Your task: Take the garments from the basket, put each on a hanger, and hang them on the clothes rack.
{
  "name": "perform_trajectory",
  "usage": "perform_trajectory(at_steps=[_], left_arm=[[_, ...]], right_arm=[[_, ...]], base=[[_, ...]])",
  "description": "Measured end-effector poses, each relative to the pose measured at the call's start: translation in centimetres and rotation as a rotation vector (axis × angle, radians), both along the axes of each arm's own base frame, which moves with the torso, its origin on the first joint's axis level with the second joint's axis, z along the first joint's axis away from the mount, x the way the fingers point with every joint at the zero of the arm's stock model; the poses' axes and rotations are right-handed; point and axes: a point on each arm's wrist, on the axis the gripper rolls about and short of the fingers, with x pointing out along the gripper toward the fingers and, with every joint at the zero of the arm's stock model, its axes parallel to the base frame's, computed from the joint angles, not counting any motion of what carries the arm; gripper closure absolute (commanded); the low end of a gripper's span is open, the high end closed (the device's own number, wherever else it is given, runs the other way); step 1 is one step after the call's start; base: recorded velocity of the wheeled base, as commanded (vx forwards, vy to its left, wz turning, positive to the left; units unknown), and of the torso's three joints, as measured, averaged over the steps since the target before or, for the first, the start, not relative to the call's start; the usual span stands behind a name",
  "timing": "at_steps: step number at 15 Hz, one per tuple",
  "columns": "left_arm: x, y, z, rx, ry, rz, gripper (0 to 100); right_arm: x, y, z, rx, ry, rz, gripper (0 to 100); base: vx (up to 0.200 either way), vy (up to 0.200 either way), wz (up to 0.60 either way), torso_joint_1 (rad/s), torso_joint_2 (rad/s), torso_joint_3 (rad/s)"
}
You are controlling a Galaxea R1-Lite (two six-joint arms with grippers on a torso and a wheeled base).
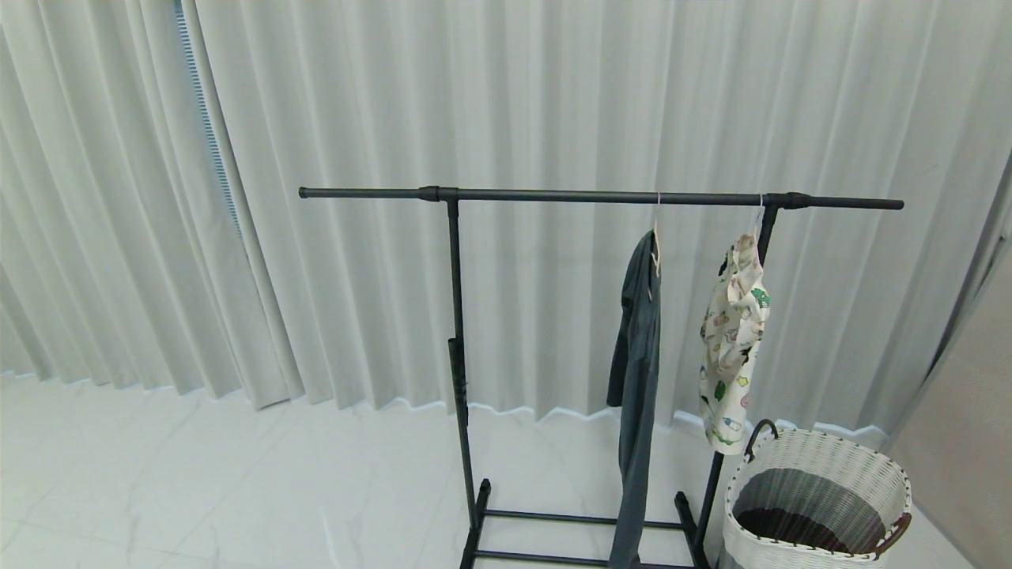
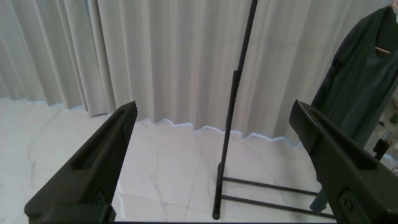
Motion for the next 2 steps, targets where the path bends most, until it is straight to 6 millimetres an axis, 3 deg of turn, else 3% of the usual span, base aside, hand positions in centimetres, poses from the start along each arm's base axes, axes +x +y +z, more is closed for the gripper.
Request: perform_trajectory(at_steps=[2], left_arm=[[0.00,0.00,0.00,0.000,0.000,0.000,0]], right_arm=[[0.00,0.00,0.00,-0.002,0.000,0.000,0]], base=[[0.000,0.000,0.00,0.000,0.00,0.000]])
